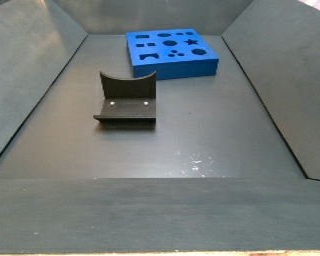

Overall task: Pick up the hexagon object. Move to above the board. Insert the hexagon object.
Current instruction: Move to above the board.

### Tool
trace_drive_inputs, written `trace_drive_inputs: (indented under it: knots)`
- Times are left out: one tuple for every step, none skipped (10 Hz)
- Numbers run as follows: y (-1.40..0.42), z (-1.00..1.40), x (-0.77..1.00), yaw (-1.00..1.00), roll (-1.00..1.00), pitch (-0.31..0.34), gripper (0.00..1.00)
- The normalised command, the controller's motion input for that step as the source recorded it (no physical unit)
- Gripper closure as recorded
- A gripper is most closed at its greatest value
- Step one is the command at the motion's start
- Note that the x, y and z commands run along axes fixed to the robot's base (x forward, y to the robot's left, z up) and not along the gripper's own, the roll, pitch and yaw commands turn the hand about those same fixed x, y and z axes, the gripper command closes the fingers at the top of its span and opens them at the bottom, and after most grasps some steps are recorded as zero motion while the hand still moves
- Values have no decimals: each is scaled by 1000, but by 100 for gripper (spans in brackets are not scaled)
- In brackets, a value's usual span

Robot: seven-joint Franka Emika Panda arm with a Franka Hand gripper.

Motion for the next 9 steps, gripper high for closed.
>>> trace_drive_inputs:
  knots:
    - [-12, 35, -201, 25, 25, 71, 100]
    - [-12, 35, -201, 25, 25, 71, 100]
    - [-12, 35, -201, 25, 25, 71, 100]
    - [-12, 35, -201, 25, 25, 71, 100]
    - [-12, 35, -201, 25, 25, 71, 100]
    - [-12, 35, -201, 25, 25, 71, 100]
    - [-12, 35, -201, 25, 25, 71, 100]
    - [-12, 35, -201, 25, 25, 71, 100]
    - [-12, 35, -201, 25, 25, 71, 100]
